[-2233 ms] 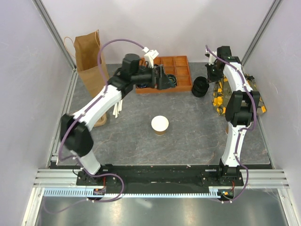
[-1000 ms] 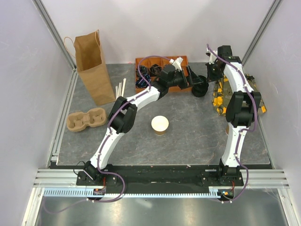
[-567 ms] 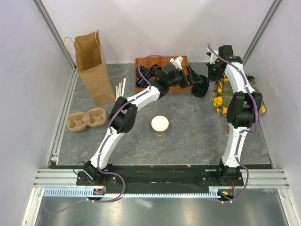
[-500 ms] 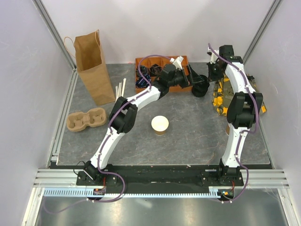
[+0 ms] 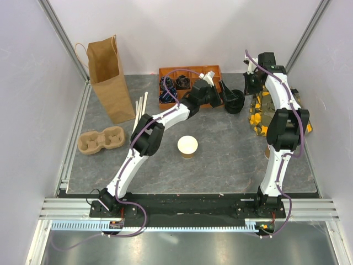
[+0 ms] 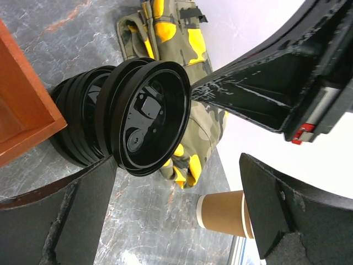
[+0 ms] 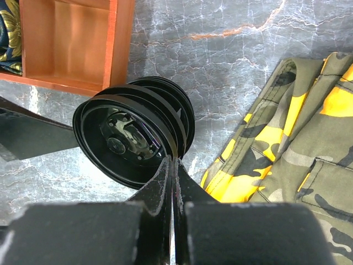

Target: Pack the takeout coffee

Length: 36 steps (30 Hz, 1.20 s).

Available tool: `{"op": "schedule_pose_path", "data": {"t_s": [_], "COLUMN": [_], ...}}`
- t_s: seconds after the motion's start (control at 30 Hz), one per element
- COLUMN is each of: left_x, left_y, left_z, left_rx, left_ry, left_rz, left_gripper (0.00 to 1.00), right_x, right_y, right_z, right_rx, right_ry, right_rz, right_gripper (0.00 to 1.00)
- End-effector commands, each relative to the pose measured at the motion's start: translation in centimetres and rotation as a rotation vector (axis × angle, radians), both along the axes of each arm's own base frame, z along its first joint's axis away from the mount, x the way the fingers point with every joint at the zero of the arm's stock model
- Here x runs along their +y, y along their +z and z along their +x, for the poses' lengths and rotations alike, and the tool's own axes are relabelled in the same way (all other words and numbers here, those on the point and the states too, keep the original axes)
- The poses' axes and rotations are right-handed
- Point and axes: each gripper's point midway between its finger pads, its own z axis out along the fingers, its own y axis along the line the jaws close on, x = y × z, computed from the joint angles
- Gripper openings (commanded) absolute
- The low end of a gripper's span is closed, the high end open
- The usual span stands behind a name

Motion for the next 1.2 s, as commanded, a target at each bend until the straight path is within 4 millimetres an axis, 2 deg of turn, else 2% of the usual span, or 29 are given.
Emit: {"op": "schedule_pose_path", "data": {"t_s": [0.0, 0.17, 0.27, 0.3, 0.4, 0.5, 0.53, 0.67, 0.7, 0.73, 0.8, 0.83, 0.9, 0.93, 0.97, 1.17], "left_x": [-0.7, -1.0, -1.2, -1.2, -1.2, -1.2, -1.1, -1.0, -0.9, -0.9, -0.6, 0.0, 0.9, 1.7, 2.0, 2.8], "left_y": [2.9, 3.5, 4.1, 4.1, 4.0, 3.6, 3.5, 3.8, 4.3, 5.0, 6.0, 7.7, 7.7, 9.1, 8.7, 10.0], "left_z": [0.7, 0.4, 0.2, 0.2, 0.1, 0.1, 0.1, -0.1, -0.1, -0.2, -0.6, -0.6, -0.7, -0.7, -0.8, -1.0], "left_rx": [-0.066, -0.076, -0.087, -0.088, -0.086, -0.078, -0.078, -0.074, -0.081, -0.090, -0.103, -0.122, -0.116, -0.137, -0.131, -0.177], "left_ry": [0.024, 0.010, 0.004, 0.002, 0.004, 0.002, 0.002, -0.003, -0.009, -0.014, -0.034, -0.036, -0.036, -0.030, -0.033, -0.036], "left_rz": [-0.051, -0.064, -0.072, -0.074, -0.071, -0.065, -0.063, -0.069, -0.075, -0.082, -0.095, -0.109, -0.103, -0.110, -0.097, -0.077], "left_gripper": [1.00, 0.97, 0.88, 0.79, 0.65, 0.60, 0.60, 0.59, 0.59, 0.58, 0.57, 0.57, 0.57, 0.57, 0.57, 0.57], "right_x": [0.1, 0.0, 0.0, 0.0, 0.2, 0.2, 0.2, 0.7, 0.8, 1.0, 1.5, 1.4, 1.1, 0.8, 0.6, -0.2], "right_y": [2.1, 1.6, 1.0, 0.6, 0.4, 0.3, 0.4, 0.6, 0.9, 1.0, 1.2, 1.2, 1.1, 1.1, 1.2, 0.4], "right_z": [0.2, 0.0, 0.0, -0.1, -0.2, -0.1, 0.0, -0.2, -0.4, -0.6, -1.1, -1.4, -1.7, -1.4, -1.2, 0.6], "right_rx": [-0.050, -0.037, -0.026, -0.017, -0.011, -0.008, -0.008, -0.006, -0.011, -0.010, -0.011, -0.008, -0.005, -0.012, -0.018, -0.018], "right_ry": [-0.003, 0.002, 0.005, 0.005, 0.009, 0.008, 0.010, 0.052, 0.071, 0.086, 0.113, 0.118, 0.105, 0.088, 0.076, 0.013], "right_rz": [0.036, 0.036, 0.033, 0.034, 0.044, 0.045, 0.043, 0.057, 0.054, 0.061, 0.068, 0.060, 0.037, 0.029, 0.018, 0.000], "right_gripper": [0.00, 0.00, 0.00, 0.00, 0.00, 0.00, 0.01, 0.16, 0.19, 0.27, 0.34, 0.35, 0.35, 0.36, 0.37, 0.42]}}
